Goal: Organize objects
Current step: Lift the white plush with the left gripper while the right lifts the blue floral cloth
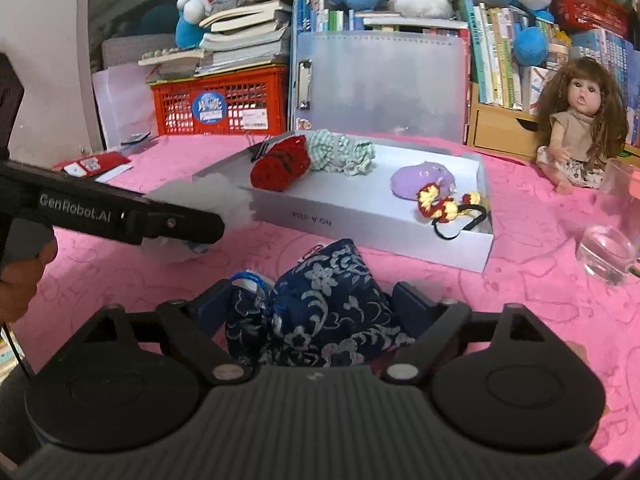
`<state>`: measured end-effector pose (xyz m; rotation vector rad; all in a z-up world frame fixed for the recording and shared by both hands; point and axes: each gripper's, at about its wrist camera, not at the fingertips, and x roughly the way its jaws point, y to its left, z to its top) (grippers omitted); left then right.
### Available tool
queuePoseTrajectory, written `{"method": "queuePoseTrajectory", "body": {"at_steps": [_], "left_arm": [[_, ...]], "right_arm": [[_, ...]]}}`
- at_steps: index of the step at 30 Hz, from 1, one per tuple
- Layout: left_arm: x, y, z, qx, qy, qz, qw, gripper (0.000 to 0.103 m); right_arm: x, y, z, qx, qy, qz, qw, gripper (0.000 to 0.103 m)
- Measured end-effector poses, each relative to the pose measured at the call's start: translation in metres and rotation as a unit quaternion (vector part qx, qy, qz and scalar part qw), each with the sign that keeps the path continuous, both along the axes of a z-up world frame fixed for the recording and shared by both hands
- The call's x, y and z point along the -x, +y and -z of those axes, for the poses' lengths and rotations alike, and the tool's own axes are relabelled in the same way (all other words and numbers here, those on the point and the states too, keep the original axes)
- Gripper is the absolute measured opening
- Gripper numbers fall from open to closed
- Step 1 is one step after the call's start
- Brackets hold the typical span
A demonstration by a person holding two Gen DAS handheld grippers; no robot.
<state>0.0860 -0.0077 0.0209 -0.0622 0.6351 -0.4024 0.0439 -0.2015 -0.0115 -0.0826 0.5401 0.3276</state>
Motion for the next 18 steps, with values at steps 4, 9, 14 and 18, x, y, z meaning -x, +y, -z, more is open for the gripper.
{"method": "queuePoseTrajectory", "body": {"at_steps": [4, 9, 14, 18], "left_arm": [[0.0, 0.0, 0.001, 0.001, 0.001, -0.001, 1.0, 0.069], [0.0, 0.001, 0.0, 0.005, -0.002, -0.003, 1.0, 0.069], [0.001, 0.001, -0.004, 0.007, -0.007, -0.004, 0.9999, 0.069], [0.001, 0.001, -0.005, 0.008, -0.008, -0.005, 0.9999, 0.069]], "right_arm": [[0.008, 0.007, 0.0, 0.015, -0.008, -0.009, 1.0, 0.075], [0.014, 0.004, -0.01, -0.001, -0.026, 0.012, 1.0, 0.049], [0.015, 0.002, -0.015, -0.002, -0.035, 0.026, 0.999, 0.038], [0.014, -0.001, -0.018, -0.013, -0.039, 0.036, 0.999, 0.037]]}}
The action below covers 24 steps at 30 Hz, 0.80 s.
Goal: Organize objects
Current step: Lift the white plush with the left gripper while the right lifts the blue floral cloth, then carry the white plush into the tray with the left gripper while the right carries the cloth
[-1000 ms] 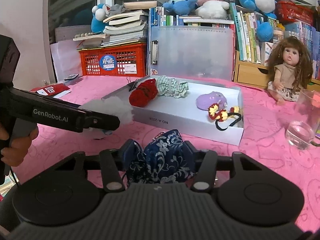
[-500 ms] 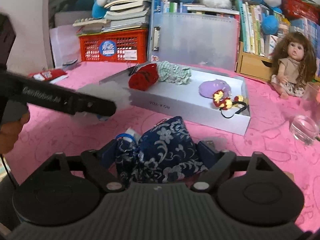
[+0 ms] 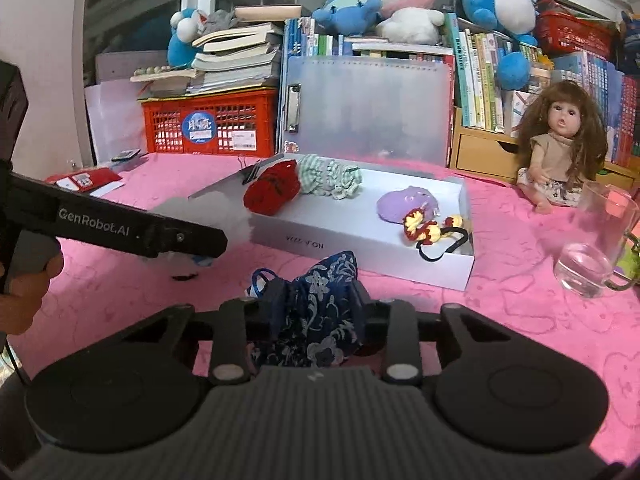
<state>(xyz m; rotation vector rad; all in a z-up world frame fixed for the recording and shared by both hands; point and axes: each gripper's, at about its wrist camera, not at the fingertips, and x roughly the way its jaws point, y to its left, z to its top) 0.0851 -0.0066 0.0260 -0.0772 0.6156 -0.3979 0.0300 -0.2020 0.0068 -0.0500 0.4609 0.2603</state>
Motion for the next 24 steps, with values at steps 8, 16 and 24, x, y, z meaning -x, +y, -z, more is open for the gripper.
{"method": "queuePoseTrajectory", "body": {"at_steps": [8, 16, 24], "left_arm": [[-0.005, 0.001, -0.005, 0.009, 0.001, -0.008, 0.9999, 0.069], [-0.02, 0.002, -0.013, 0.016, -0.004, -0.017, 0.9997, 0.069], [-0.048, 0.001, -0.017, 0.029, 0.007, -0.033, 0.999, 0.069]], "right_arm": [[-0.009, -0.01, -0.012, -0.027, 0.001, 0.025, 0.999, 0.037], [-0.025, -0.024, -0.024, -0.067, 0.013, 0.058, 0.996, 0.037], [-0.056, -0.048, -0.033, -0.132, 0.041, 0.095, 0.986, 0.037]]}}
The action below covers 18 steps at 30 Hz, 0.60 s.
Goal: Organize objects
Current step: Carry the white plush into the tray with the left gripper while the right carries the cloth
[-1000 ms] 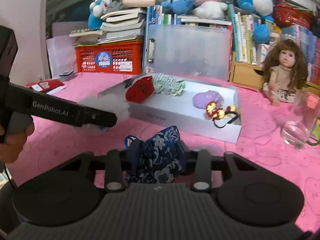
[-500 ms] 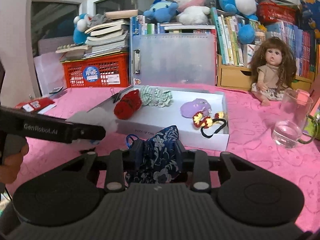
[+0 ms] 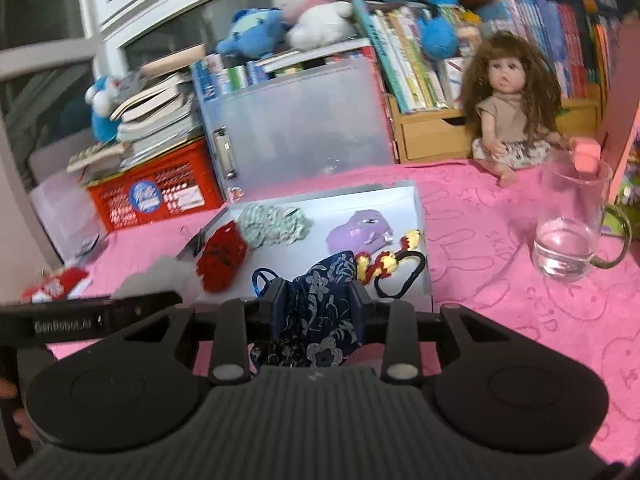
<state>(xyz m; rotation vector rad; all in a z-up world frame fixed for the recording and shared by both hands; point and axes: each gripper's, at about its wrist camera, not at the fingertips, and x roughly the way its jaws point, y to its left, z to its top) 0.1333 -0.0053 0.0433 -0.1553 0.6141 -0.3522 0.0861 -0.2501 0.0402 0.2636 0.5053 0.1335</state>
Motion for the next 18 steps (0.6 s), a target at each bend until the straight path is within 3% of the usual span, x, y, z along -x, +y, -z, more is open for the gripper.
{"method": "queuePoseTrajectory", "body": {"at_steps": [8, 18], "left_arm": [[-0.024, 0.001, 0.003, -0.002, 0.008, -0.014, 0.9999, 0.069], [-0.047, -0.004, 0.013, -0.014, 0.015, -0.031, 0.9993, 0.069]], "right_arm": [[-0.028, -0.022, 0.0, -0.06, 0.022, 0.024, 0.998, 0.037], [-0.055, -0.021, -0.001, -0.049, 0.029, 0.036, 0.998, 0.037]]}}
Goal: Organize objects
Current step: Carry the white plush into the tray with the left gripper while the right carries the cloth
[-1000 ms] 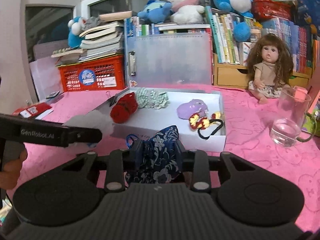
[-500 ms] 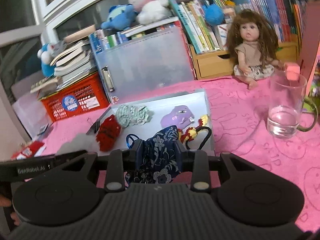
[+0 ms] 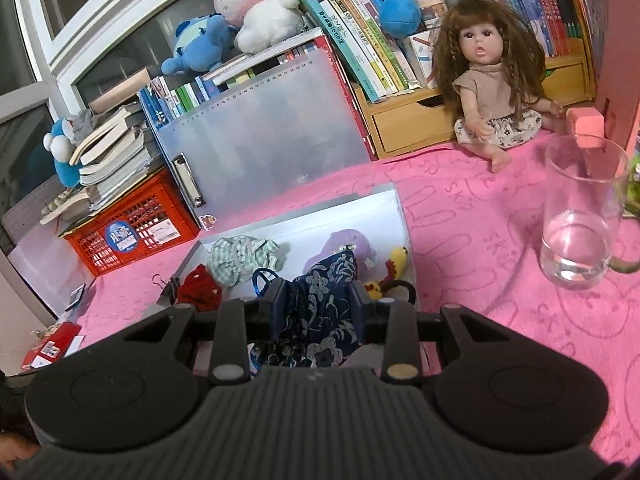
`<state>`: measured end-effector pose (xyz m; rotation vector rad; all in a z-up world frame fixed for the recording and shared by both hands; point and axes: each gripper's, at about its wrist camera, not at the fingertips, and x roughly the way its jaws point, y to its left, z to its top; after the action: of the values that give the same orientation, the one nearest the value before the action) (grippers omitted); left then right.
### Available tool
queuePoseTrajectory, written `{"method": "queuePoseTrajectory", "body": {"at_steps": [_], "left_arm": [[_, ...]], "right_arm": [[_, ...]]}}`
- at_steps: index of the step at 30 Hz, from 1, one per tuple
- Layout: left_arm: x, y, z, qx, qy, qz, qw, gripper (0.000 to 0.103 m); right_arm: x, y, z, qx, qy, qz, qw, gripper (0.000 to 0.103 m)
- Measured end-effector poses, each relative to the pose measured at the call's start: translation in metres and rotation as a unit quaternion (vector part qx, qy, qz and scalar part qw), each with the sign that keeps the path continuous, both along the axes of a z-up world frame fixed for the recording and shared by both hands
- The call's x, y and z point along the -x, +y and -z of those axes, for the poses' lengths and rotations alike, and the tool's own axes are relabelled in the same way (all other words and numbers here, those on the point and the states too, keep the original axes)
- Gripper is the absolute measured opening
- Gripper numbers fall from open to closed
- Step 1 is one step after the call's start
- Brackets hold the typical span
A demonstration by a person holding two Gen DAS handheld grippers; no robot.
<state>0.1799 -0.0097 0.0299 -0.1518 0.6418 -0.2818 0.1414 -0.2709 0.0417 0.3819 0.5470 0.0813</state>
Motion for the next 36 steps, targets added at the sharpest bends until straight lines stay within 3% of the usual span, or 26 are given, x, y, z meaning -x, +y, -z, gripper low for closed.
{"method": "queuePoseTrajectory", "body": {"at_steps": [15, 36], "left_arm": [[-0.031, -0.008, 0.014, -0.008, 0.002, -0.015, 0.9999, 0.069], [-0.07, -0.015, 0.029, -0.026, 0.009, -0.058, 0.998, 0.068]], "right_arm": [[-0.032, 0.007, 0.015, 0.001, 0.017, 0.004, 1.0, 0.037], [-0.067, 0.019, 0.023, 0.022, 0.0, -0.006, 1.0, 0.038]]}}
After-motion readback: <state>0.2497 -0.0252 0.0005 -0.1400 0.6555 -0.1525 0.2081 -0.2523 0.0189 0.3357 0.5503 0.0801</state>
